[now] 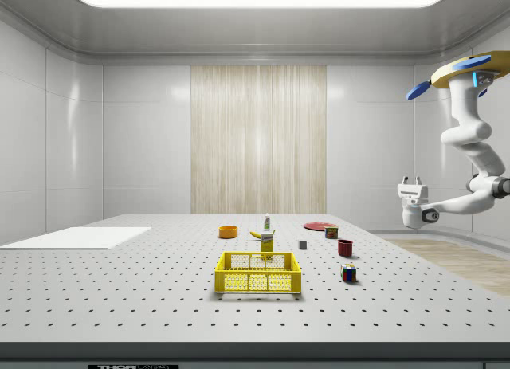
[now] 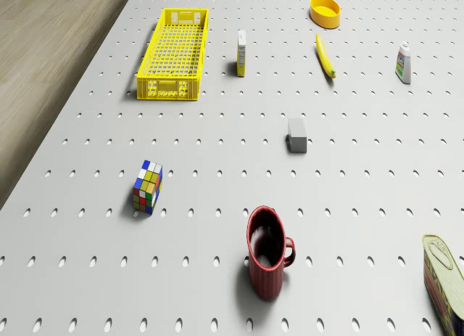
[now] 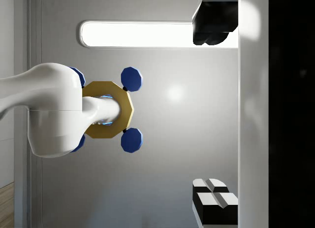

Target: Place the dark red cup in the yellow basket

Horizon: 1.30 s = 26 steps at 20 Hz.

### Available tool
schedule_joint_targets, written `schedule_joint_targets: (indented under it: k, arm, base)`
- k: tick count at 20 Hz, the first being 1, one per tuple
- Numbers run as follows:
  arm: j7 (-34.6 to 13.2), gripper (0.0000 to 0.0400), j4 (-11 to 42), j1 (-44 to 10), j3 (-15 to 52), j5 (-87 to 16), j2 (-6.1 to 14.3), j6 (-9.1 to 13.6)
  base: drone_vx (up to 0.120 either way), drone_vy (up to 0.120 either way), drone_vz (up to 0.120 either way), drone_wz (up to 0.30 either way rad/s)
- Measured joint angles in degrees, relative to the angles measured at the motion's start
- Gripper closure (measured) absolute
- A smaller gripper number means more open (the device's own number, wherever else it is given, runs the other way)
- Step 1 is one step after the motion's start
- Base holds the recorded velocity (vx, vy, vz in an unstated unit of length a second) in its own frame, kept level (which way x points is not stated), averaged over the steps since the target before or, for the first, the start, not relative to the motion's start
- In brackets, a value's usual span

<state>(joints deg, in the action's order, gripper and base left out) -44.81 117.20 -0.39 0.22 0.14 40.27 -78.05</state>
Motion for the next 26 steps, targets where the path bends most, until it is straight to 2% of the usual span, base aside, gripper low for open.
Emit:
schedule_joint_targets:
  k: [14, 26]
  arm:
    - [0.0, 0.0, 0.0, -0.1, 0.1, 0.0, 0.2, -0.4]
    - [0.0, 0.0, 0.3, -0.2, 0.4, -0.4, 0.6, -0.9]
  base:
    - [0.0, 0.0, 0.0, 0.0]
    - [0.117, 0.0, 0.0, 0.0]
